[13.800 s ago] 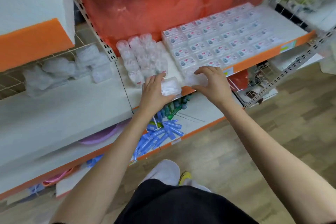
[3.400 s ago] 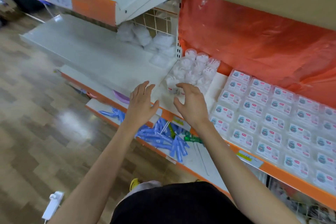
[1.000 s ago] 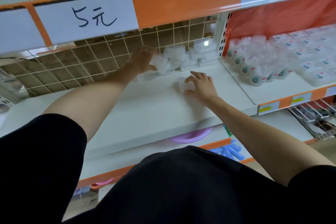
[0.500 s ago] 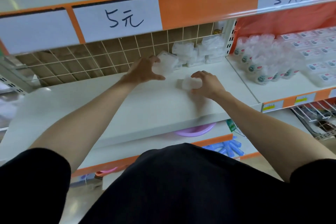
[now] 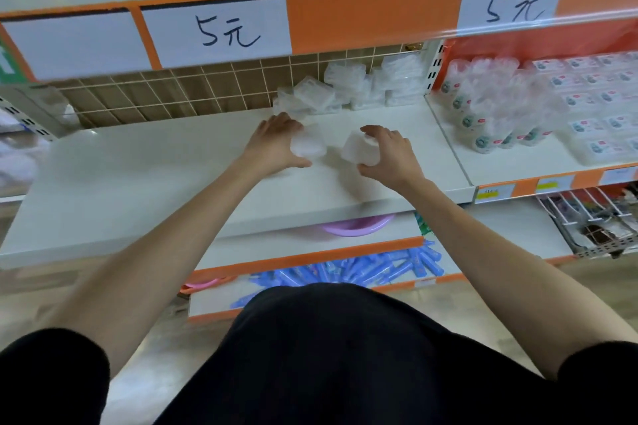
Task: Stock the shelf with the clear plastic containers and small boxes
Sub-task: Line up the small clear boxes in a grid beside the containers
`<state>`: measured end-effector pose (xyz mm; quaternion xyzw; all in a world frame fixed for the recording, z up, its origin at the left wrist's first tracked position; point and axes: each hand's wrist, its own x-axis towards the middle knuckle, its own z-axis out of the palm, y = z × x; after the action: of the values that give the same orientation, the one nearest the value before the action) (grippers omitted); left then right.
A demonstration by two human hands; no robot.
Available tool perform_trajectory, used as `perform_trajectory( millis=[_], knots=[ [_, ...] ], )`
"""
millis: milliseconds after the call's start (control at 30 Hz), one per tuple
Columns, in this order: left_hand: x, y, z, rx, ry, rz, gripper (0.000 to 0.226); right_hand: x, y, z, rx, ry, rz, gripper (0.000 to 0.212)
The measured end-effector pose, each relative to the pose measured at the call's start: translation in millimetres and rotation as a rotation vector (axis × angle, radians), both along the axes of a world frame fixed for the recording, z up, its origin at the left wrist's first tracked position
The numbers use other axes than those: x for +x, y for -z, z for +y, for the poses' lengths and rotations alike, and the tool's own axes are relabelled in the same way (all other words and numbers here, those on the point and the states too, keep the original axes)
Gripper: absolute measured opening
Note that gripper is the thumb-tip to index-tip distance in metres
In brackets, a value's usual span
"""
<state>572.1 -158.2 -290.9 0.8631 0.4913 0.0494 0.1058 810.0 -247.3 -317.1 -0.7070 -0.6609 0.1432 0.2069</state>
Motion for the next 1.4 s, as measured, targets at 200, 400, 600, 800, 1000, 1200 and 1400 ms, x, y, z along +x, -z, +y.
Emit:
perform_trajectory(
  millis=[200,400,600,800,1000,1200,1400],
  knots=[
    [48,-4,-34,0.010,-0.039,-0.025,0.067,50,-13,-24,0.046,-0.030,0.013,0.076],
    [122,-3,-83,-0.061,-0.060,-0.113,0.071,123,-27,-67,0.070,-0.034,0.085,0.075],
    [207,-5,-123,-0.041,-0.058,-0.230,0.070,200,-33,-110,0.135,0.039,0.151,0.074],
    [295,-13,-151,-0.038,0.023,-0.248,0.068,276,-37,-154,0.165,0.108,0.141,0.071],
    [386,-30,-155,-0.038,0.116,-0.208,0.074,351,-42,-176,0.153,0.225,0.152,0.072],
    [482,-32,-133,-0.044,0.213,-0.229,0.074,434,-36,-170,0.140,0.312,0.146,0.074],
    [585,-20,-112,-0.044,0.264,-0.228,0.073,532,-30,-153,0.081,0.371,0.089,0.074]
  ],
)
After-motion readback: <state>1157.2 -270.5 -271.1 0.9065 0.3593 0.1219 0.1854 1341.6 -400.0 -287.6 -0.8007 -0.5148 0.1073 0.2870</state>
